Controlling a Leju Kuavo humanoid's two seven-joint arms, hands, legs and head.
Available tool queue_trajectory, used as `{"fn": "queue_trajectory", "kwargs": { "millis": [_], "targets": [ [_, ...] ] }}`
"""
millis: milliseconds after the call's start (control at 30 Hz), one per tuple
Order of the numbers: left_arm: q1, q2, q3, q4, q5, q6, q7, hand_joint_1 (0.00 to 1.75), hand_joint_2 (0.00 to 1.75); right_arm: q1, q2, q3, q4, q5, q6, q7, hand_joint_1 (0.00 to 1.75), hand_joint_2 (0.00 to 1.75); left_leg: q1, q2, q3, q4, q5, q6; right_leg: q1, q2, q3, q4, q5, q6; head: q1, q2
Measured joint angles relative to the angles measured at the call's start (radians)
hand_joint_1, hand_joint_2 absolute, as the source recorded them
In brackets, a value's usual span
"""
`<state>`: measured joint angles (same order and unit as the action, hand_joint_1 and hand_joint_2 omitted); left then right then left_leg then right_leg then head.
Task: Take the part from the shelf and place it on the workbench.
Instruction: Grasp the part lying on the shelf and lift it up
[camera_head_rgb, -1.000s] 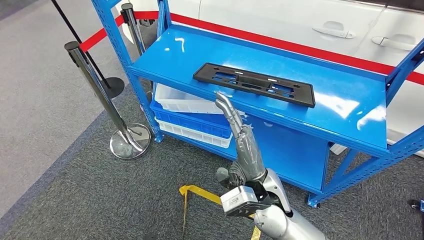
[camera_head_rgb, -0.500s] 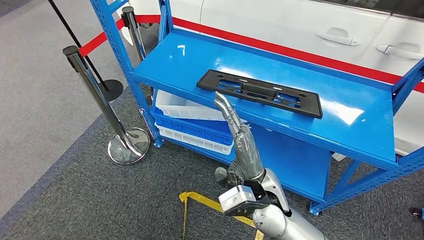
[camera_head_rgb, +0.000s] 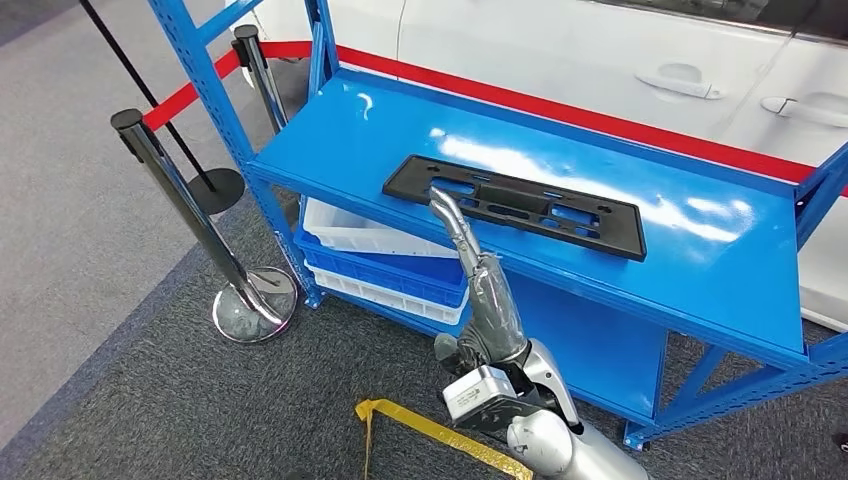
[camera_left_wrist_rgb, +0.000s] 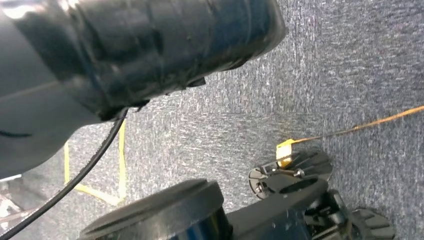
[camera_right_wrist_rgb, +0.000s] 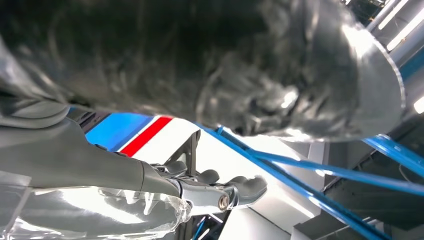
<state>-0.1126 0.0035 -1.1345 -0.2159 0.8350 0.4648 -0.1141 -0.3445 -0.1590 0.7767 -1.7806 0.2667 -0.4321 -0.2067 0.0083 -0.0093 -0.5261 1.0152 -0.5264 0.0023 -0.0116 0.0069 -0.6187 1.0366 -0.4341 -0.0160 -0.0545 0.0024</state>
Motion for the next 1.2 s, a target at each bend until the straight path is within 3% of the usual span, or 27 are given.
{"fn": "queue_trajectory", "kwargs": {
  "millis": [67, 133, 167, 200, 233, 300, 333, 367, 433, 533, 567, 633, 667, 700, 733, 800, 867, 900, 967, 1033, 1067, 1133, 1167, 1200],
  "targets": [
    [-0.001, 0.000, 0.000, 0.000, 0.000, 0.000, 0.000, 0.00, 0.00, -0.001, 0.000, 0.000, 0.000, -0.002, 0.000, -0.001, 0.00, 0.00, 0.002, 0.003, -0.042, 0.083, -0.034, -0.010, -0.003, -0.003, 0.013, -0.005, -0.008, -0.011, -0.003, 0.000],
    [-0.001, 0.000, 0.000, 0.000, 0.000, 0.000, 0.000, 0.00, 0.00, -0.001, 0.001, 0.000, 0.000, -0.007, -0.001, -0.002, 0.00, 0.00, 0.003, 0.003, -0.128, 0.220, -0.076, -0.016, -0.002, -0.005, 0.022, -0.005, -0.018, -0.017, -0.004, 0.000],
    [0.000, 0.000, 0.000, 0.000, 0.001, 0.000, 0.000, 0.00, 0.00, 0.000, 0.001, 0.000, 0.000, -0.012, -0.001, -0.002, 0.00, 0.00, 0.004, 0.003, -0.166, 0.268, -0.079, -0.017, -0.001, -0.004, 0.028, -0.005, -0.023, -0.018, -0.004, 0.000],
    [0.002, 0.000, 0.000, 0.000, 0.001, 0.000, 0.000, 0.00, 0.00, 0.001, 0.001, 0.000, 0.001, -0.017, -0.001, -0.003, 0.00, 0.00, 0.003, 0.004, -0.187, 0.282, -0.061, -0.015, 0.000, -0.003, 0.036, -0.005, -0.029, -0.018, -0.004, 0.000],
    [0.004, 0.000, 0.000, 0.000, 0.001, 0.000, 0.001, 0.00, 0.00, 0.001, 0.001, 0.000, 0.001, -0.022, -0.001, -0.004, 0.00, 0.00, 0.003, 0.003, -0.188, 0.255, -0.023, -0.012, 0.001, -0.001, 0.046, -0.005, -0.036, -0.018, -0.004, 0.000],
    [0.005, 0.001, 0.000, 0.000, 0.002, 0.000, 0.001, 0.00, 0.00, 0.001, 0.001, 0.000, 0.001, -0.038, -0.001, -0.011, 0.00, 0.00, -0.001, 0.004, -0.149, 0.129, 0.072, 0.003, 0.004, 0.001, 0.068, -0.007, -0.052, -0.015, -0.003, 0.000],
    [0.004, 0.002, 0.000, 0.000, 0.002, 0.000, 0.001, 0.00, 0.00, 0.001, 0.001, 0.000, 0.001, -0.048, -0.001, -0.016, 0.00, 0.00, -0.006, 0.004, -0.125, 0.071, 0.099, 0.011, 0.005, 0.002, 0.075, -0.008, -0.058, -0.011, -0.002, 0.000],
    [0.003, 0.002, 0.000, 0.000, 0.002, 0.000, 0.001, 0.00, 0.00, 0.001, 0.002, 0.000, 0.001, -0.057, -0.001, -0.021, 0.00, 0.00, -0.010, 0.004, -0.108, 0.032, 0.107, 0.017, 0.005, 0.002, 0.078, -0.009, -0.063, -0.007, -0.002, 0.000],
    [0.002, 0.003, 0.000, 0.001, 0.003, 0.000, 0.001, 0.00, 0.00, 0.001, 0.002, 0.000, 0.001, -0.073, -0.001, -0.029, 0.00, 0.00, -0.015, 0.003, -0.095, 0.006, 0.096, 0.025, 0.005, 0.002, 0.079, -0.015, -0.067, 0.003, -0.003, 0.000],
    [0.004, 0.002, 0.000, 0.001, 0.003, 0.002, 0.002, 0.00, 0.00, 0.000, 0.002, -0.003, -0.003, -0.092, 0.000, -0.039, 0.00, 0.00, -0.005, 0.004, -0.073, -0.020, 0.094, 0.035, 0.007, -0.001, 0.075, 0.007, -0.087, 0.017, 0.000, 0.000],
    [0.003, 0.002, 0.000, 0.001, 0.003, 0.002, 0.002, 0.00, 0.00, 0.000, 0.002, -0.005, -0.004, -0.099, 0.001, -0.041, 0.00, 0.00, -0.001, 0.006, -0.064, -0.028, 0.093, 0.038, 0.008, -0.001, 0.055, 0.050, -0.107, 0.021, 0.002, 0.000],
    [0.001, 0.002, 0.000, 0.001, 0.003, 0.003, 0.004, 0.00, 0.00, 0.003, 0.002, -0.009, -0.005, -0.112, 0.003, -0.044, 0.00, 0.00, -0.002, 0.007, -0.053, -0.030, 0.084, 0.044, 0.004, -0.002, -0.021, 0.179, -0.153, 0.026, 0.005, 0.000],
    [0.001, 0.002, 0.000, 0.001, 0.003, 0.003, 0.004, 0.00, 0.00, 0.006, 0.001, -0.010, -0.005, -0.117, 0.003, -0.044, 0.00, 0.00, -0.002, 0.008, -0.047, -0.030, 0.079, 0.045, 0.002, -0.002, -0.059, 0.233, -0.162, 0.029, 0.006, 0.000],
    [0.001, 0.001, 0.000, 0.001, 0.003, 0.003, 0.005, 0.00, 0.00, 0.008, 0.001, -0.011, -0.005, -0.121, 0.004, -0.045, 0.00, 0.00, -0.001, 0.010, -0.040, -0.028, 0.072, 0.045, 0.000, -0.002, -0.084, 0.257, -0.152, 0.031, 0.006, 0.000],
    [0.003, 0.001, 0.000, 0.001, 0.003, 0.003, 0.006, 0.00, 0.00, 0.009, 0.001, -0.012, -0.005, -0.123, 0.004, -0.045, 0.00, 0.00, -0.001, 0.013, -0.033, -0.026, 0.064, 0.044, -0.001, -0.004, -0.089, 0.243, -0.121, 0.033, 0.006, 0.000],
    [0.004, 0.000, 0.000, 0.001, 0.003, 0.003, 0.007, 0.00, 0.00, 0.009, 0.001, -0.017, -0.005, -0.127, 0.004, -0.048, 0.00, 0.00, 0.000, 0.021, -0.017, -0.017, 0.044, 0.039, -0.003, -0.029, -0.056, 0.131, -0.031, 0.032, 0.007, 0.000],
    [0.004, 0.000, 0.000, 0.001, 0.007, 0.003, 0.011, 0.00, 0.00, 0.008, 0.002, -0.021, -0.004, -0.132, 0.004, -0.053, 0.00, 0.00, -0.006, 0.030, -0.010, -0.004, 0.024, 0.028, 0.004, -0.063, -0.021, 0.035, 0.009, 0.025, 0.009, 0.000],
    [0.004, 0.000, 0.000, 0.001, 0.010, 0.003, 0.014, 0.00, 0.00, 0.008, 0.002, -0.021, -0.004, -0.134, 0.005, -0.054, 0.00, 0.00, -0.010, 0.038, -0.009, -0.001, 0.018, 0.023, 0.008, -0.069, -0.016, 0.020, 0.006, 0.019, 0.009, 0.000],
    [0.004, 0.000, 0.000, 0.001, 0.012, 0.003, 0.017, 0.00, 0.00, 0.008, 0.002, -0.022, -0.004, -0.138, 0.008, -0.056, 0.00, 0.00, -0.013, 0.061, -0.004, -0.001, 0.009, 0.014, 0.008, -0.048, -0.017, 0.016, 0.000, 0.006, 0.007, 0.000],
    [0.002, 0.000, 0.000, 0.001, 0.013, 0.003, 0.018, 0.00, 0.00, 0.008, 0.002, -0.024, -0.004, -0.141, 0.012, -0.057, 0.00, 0.00, -0.010, 0.061, -0.007, 0.021, -0.014, 0.005, 0.003, -0.026, -0.014, 0.011, -0.001, -0.003, 0.004, 0.000],
    [0.000, 0.000, 0.000, 0.001, 0.013, 0.003, 0.018, 0.00, 0.00, 0.008, 0.003, -0.024, -0.004, -0.143, 0.014, -0.057, 0.00, 0.00, -0.008, 0.051, -0.024, 0.060, -0.037, 0.000, 0.000, -0.017, -0.011, 0.008, -0.001, -0.007, 0.002, 0.000],
    [-0.002, 0.000, 0.000, 0.001, 0.012, 0.003, 0.018, 0.00, 0.00, 0.008, 0.004, -0.024, -0.004, -0.152, 0.019, -0.059, 0.00, 0.00, -0.004, 0.028, -0.091, 0.186, -0.091, -0.009, -0.001, 0.001, -0.008, 0.008, -0.003, -0.012, -0.002, 0.000],
    [-0.001, 0.000, 0.000, 0.001, 0.012, 0.003, 0.018, 0.00, 0.00, 0.009, 0.004, -0.024, -0.004, -0.160, 0.022, -0.061, 0.00, 0.00, -0.003, 0.024, -0.126, 0.245, -0.107, -0.011, 0.000, 0.012, -0.007, 0.008, -0.004, -0.013, -0.002, 0.000],
    [0.000, -0.001, 0.000, 0.001, 0.012, 0.002, 0.018, 0.00, 0.00, 0.009, 0.004, -0.024, -0.004, -0.169, 0.027, -0.063, 0.00, 0.00, -0.002, 0.023, -0.150, 0.276, -0.105, -0.011, 0.000, 0.024, -0.006, 0.008, -0.005, -0.014, -0.002, 0.000]
  ]
}}
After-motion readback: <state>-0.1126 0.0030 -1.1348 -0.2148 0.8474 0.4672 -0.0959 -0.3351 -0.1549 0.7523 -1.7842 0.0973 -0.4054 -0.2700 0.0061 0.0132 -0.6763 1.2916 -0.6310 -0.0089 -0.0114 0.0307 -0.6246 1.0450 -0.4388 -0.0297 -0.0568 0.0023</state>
